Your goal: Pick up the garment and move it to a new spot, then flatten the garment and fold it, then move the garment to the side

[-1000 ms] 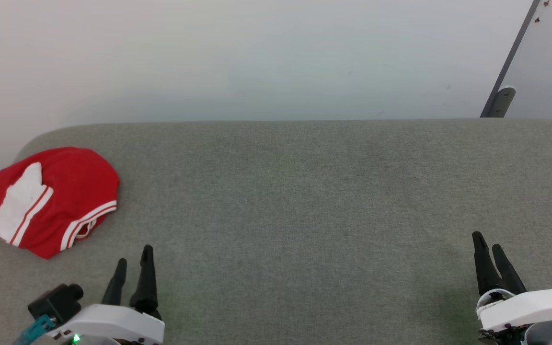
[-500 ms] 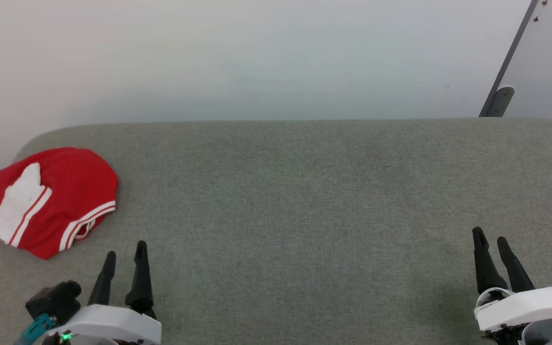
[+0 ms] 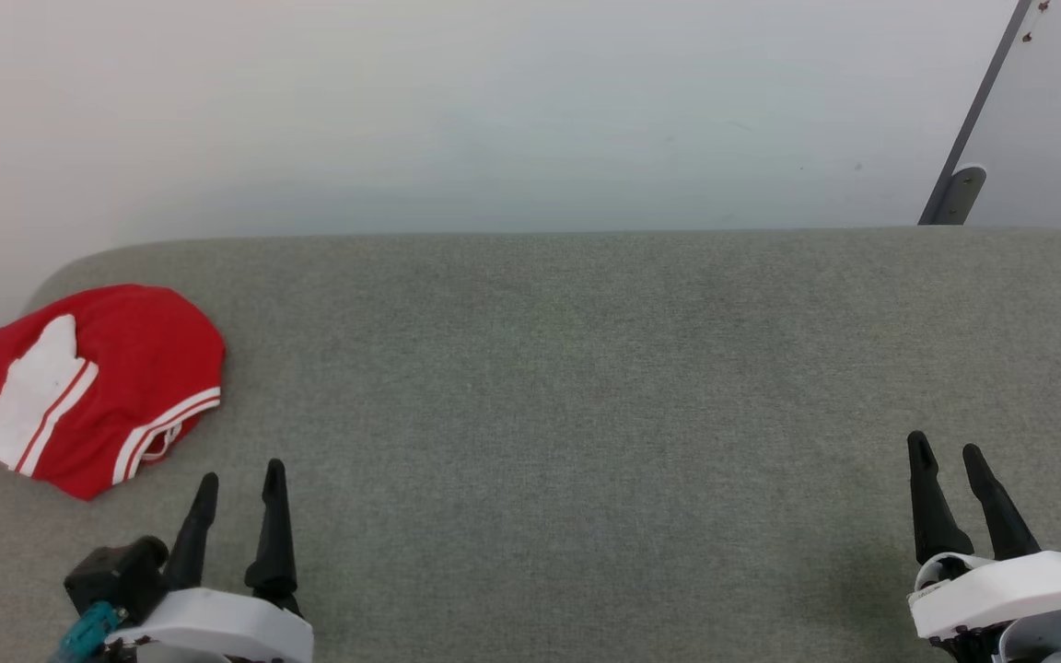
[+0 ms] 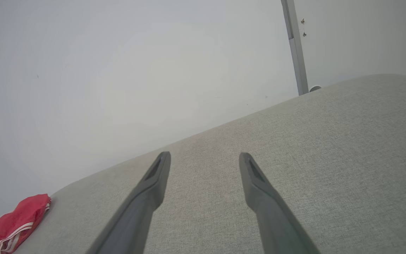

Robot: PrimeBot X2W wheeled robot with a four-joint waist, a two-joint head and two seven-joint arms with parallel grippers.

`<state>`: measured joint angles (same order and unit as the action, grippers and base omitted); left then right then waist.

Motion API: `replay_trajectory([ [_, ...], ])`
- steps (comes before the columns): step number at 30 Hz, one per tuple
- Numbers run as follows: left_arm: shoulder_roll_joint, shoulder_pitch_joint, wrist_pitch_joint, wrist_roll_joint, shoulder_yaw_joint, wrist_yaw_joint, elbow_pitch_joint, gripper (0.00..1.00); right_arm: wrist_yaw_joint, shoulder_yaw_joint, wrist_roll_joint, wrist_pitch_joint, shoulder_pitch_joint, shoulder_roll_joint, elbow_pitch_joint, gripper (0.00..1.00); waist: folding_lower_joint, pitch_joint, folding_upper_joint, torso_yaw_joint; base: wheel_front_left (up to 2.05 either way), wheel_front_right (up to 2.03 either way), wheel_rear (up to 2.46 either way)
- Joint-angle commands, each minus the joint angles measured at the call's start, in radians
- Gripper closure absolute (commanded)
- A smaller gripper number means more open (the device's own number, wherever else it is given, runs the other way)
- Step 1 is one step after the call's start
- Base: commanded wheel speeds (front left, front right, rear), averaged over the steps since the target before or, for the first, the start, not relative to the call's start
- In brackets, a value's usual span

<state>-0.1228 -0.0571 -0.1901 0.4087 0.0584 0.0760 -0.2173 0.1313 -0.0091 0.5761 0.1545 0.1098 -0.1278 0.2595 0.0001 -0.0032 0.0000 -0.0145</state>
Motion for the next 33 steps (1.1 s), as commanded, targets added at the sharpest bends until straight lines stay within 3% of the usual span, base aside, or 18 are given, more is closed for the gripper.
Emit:
replay_trajectory([
  [1, 0.000, -0.012, -0.007, -0.022, 0.002, 0.003, 0.005, 0.00, -0.001, 0.003, -0.020, 0.007, 0.014, -0.008, -0.009, 0.00, 0.0000, 0.000, 0.0000, 0.000, 0.00, 0.00, 0.00],
  [33, 0.004, -0.010, -0.069, -0.251, 0.008, 0.049, 0.002, 0.00, -0.001, 0.019, -0.244, 0.073, 0.016, -0.023, -0.017, 0.00, -0.0001, -0.003, 0.0000, -0.006, 0.00, 0.00, 0.00],
])
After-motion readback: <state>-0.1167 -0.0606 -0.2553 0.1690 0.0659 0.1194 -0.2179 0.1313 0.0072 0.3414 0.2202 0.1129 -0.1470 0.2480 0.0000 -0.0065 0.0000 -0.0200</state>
